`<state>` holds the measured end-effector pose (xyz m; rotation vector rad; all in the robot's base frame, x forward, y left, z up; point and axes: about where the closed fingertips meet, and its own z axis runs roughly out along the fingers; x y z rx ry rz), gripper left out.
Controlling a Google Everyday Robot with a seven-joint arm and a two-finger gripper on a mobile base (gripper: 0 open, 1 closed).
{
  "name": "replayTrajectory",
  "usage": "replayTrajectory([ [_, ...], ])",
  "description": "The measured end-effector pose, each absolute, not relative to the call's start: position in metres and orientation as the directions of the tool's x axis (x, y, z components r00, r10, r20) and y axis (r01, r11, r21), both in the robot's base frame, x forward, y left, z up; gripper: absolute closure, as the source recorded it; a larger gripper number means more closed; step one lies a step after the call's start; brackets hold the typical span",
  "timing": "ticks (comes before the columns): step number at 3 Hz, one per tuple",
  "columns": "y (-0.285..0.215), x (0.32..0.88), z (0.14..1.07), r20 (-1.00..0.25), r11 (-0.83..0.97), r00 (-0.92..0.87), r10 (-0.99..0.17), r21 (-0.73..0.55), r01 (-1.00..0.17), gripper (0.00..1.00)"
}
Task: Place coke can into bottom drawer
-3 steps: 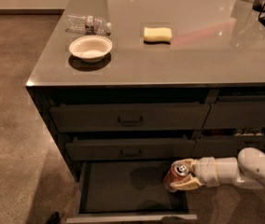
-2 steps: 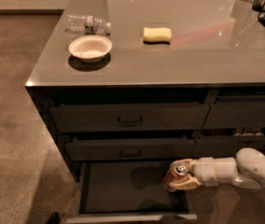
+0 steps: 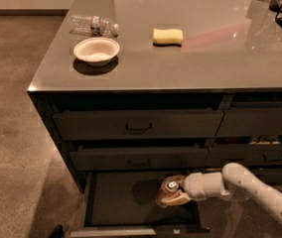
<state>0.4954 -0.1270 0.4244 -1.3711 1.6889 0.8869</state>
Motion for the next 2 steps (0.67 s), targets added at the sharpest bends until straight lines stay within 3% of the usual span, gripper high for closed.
replayTrajectory([
  [2,-0.072,0.487,0.317,-0.883,0.089,0.020,-0.468,-0.070,-0.994,1.00],
])
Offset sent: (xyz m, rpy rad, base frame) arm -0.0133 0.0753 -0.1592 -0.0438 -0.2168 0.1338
